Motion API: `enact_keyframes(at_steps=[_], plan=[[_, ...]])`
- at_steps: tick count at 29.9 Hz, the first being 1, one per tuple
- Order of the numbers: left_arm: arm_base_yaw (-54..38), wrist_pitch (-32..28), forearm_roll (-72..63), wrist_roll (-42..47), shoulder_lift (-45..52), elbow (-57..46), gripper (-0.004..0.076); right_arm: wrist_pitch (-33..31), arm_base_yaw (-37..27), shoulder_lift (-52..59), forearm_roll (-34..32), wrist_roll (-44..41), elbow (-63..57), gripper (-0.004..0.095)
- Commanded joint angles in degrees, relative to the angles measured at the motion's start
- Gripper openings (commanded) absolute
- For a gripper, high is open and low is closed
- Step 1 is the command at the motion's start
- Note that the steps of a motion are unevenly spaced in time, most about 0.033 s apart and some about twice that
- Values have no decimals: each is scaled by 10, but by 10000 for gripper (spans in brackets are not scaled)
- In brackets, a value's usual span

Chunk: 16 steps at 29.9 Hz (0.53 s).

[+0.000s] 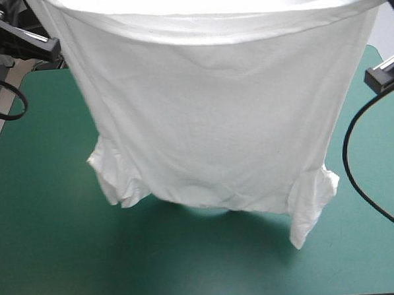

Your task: Fold the cloth

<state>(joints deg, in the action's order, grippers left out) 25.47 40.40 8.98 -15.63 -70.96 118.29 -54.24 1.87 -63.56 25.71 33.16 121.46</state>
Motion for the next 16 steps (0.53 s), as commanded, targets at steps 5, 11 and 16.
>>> enact_keyframes(at_steps=[5,11,16], plan=[[2,-111,26,-10,-19,32,-18,60,1,-7,0,14,48,-4],[2,-123,84,41,-93,32,-18,60,1,-70,0,10,48,-3],[-18,-208,182,166,-173,32,-18,86,1,-161,0,9,48,-4]])
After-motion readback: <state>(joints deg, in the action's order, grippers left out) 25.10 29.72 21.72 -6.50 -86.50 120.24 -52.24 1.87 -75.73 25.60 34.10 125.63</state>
